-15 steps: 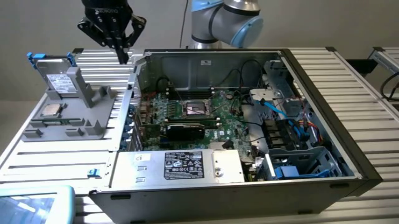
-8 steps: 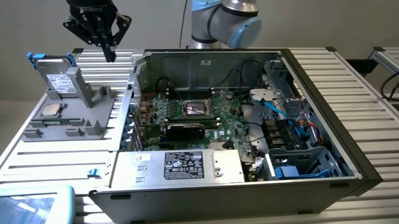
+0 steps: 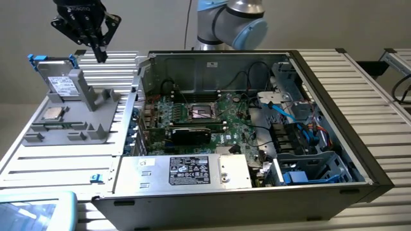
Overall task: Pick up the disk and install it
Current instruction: 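Reach for the disk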
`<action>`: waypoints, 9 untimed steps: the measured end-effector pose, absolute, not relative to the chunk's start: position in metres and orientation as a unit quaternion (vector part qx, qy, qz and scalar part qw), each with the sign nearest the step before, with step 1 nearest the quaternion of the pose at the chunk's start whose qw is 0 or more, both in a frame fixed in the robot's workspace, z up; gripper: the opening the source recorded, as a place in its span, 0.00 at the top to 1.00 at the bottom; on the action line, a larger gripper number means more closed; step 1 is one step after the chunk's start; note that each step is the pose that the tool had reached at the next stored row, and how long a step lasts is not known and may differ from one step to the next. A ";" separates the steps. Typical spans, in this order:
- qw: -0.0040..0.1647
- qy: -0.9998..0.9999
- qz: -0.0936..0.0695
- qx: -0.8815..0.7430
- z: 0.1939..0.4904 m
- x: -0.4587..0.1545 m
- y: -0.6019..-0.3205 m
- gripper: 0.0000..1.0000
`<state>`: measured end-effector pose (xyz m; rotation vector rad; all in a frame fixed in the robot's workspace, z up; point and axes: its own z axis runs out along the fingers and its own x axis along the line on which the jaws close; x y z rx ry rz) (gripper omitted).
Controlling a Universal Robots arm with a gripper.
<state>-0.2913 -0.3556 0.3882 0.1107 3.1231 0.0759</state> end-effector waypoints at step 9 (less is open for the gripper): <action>0.008 0.999 0.025 0.035 0.387 -0.332 -0.345 0.89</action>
